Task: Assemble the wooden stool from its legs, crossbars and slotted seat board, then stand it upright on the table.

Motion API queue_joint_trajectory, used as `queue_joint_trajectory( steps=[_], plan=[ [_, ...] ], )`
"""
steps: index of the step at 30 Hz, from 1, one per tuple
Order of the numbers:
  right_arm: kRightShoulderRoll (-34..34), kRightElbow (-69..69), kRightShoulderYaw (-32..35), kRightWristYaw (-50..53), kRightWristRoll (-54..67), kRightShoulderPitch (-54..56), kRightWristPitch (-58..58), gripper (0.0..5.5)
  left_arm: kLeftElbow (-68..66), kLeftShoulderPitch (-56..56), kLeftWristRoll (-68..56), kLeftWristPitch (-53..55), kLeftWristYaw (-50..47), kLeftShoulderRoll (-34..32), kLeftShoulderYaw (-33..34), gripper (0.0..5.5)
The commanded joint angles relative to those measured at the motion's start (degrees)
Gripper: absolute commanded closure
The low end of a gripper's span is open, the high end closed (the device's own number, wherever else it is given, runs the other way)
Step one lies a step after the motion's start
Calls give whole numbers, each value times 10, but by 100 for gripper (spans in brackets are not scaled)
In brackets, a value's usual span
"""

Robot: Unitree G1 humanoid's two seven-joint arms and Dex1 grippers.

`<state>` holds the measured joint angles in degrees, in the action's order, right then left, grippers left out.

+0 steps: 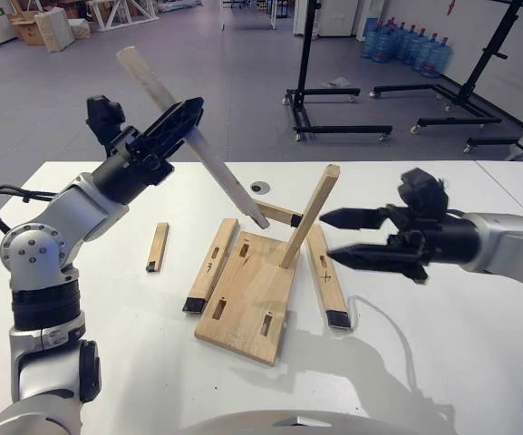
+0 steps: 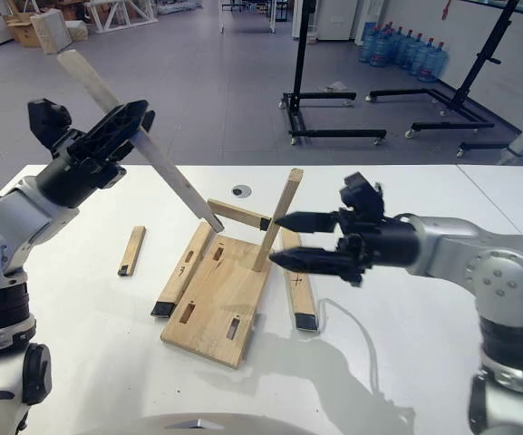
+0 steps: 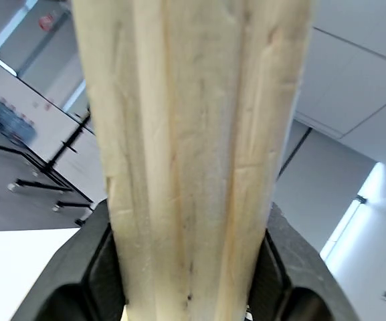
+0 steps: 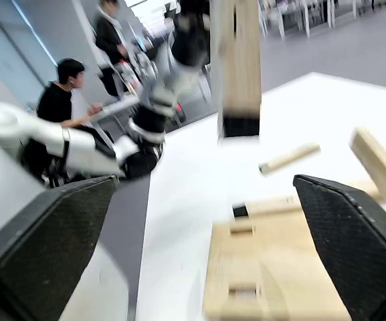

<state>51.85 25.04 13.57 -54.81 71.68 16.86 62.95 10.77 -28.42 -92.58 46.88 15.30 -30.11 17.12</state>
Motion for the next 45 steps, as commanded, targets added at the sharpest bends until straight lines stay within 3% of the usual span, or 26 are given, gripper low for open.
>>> queue_joint_trajectory(
  steps=[1,4,8,12,15,23,27,32,38,45],
  plan=[
    [44,64,-77,-91,-116,-106,-75,65,77,53,125,-25,34,-44,-1,348],
    [0,82,-161,-48,-251,-132,-173,65,127,90,252,-57,91,-82,-33,348],
    [-89,75,-276,52,-406,-76,-247,65,144,98,347,-116,169,-82,-58,348],
    [-157,78,-376,107,-526,-11,-288,65,132,112,360,-128,182,-55,-58,348],
    [-172,63,-439,118,-603,12,-310,65,126,117,367,-124,186,-39,-69,348],
    [-188,1,-549,113,-745,50,-300,65,71,102,292,-81,200,5,-56,348],
    [-225,-31,-577,110,-780,65,-296,65,64,98,318,-91,206,17,-68,348],
    [-221,-35,-592,88,-804,59,-294,65,60,100,344,-100,211,27,-71,348],
    [-168,-47,-606,45,-838,43,-325,65,55,98,368,-109,216,31,-69,348],
    [-23,-93,-594,-36,-873,18,-436,65,57,109,390,-117,216,34,-66,348]
  ],
)
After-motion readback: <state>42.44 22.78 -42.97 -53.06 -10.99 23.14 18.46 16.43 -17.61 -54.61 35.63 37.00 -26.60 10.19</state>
